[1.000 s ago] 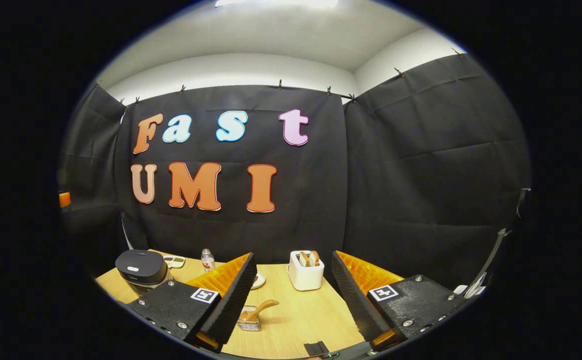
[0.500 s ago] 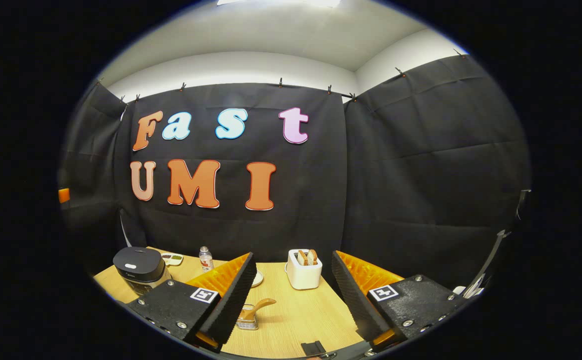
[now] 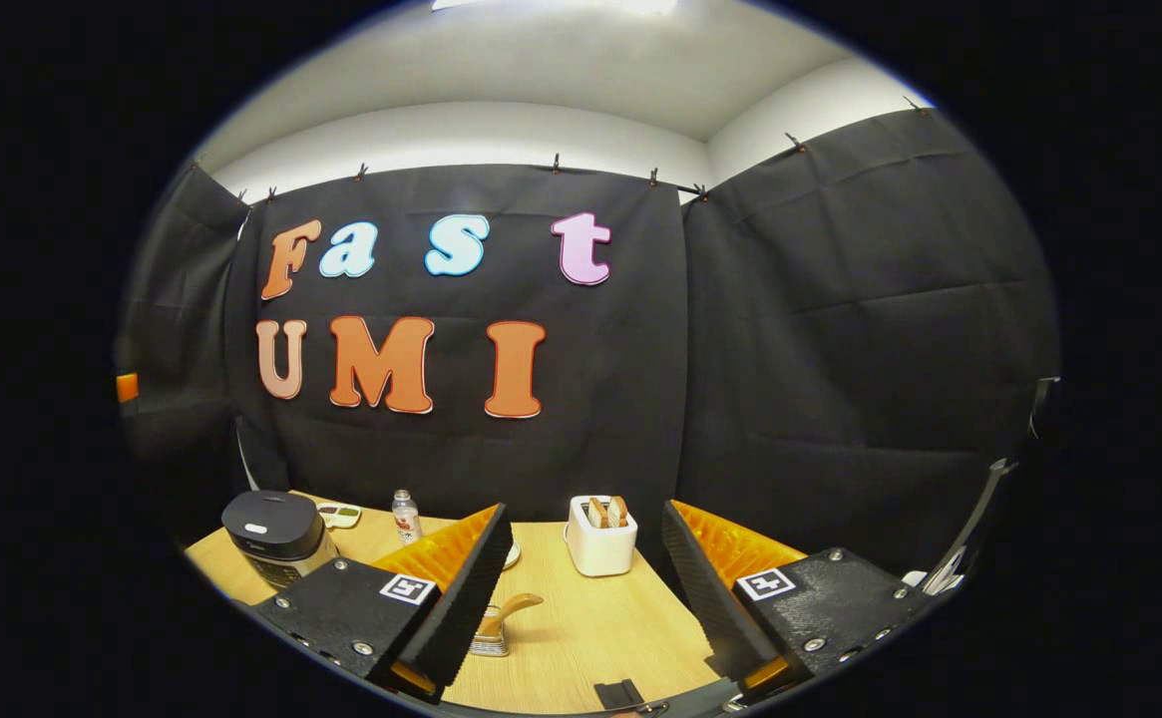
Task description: Close the left gripper, press the button to open the rice cooker; take a wooden spoon from the chopstick holder with the right hand, scoop a spoonful of rice and pour it into the rice cooker, then put the wooden spoon back into the chopstick holder.
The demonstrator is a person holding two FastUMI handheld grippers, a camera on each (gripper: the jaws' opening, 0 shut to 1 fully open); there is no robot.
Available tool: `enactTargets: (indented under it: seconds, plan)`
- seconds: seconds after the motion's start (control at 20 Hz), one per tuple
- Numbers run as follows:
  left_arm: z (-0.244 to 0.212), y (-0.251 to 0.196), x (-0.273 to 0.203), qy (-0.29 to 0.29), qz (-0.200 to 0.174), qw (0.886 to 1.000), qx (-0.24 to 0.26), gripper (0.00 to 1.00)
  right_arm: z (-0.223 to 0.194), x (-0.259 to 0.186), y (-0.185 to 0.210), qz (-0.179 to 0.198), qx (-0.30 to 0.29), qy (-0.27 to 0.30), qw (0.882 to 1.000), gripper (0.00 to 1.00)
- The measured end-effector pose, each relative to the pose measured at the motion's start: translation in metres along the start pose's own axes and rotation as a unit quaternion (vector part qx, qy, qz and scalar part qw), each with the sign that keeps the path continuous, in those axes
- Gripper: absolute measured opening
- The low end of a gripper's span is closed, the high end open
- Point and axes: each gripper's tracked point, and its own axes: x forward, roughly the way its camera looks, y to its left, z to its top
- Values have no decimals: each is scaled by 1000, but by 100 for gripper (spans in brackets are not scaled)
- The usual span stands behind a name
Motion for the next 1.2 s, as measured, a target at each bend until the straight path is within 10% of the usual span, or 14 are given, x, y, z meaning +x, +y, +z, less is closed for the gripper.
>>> enactTargets:
  seconds: [0.2, 0.35, 1.2]
  plan:
    - [1, -4, 0, 0, 0, 1000, 15, 75, 0, 0, 0, 1, 1, 0, 1000, 94]
    - [3, -1, 1, -5, 7, 1000, 10, 17, -2, 5, 1, 3, 2, 2, 1000, 94]
    - [-56, -51, 93, 58, -83, 995, 0, 7, -18, 12, 7, -11, 4, 19, 1000, 94]
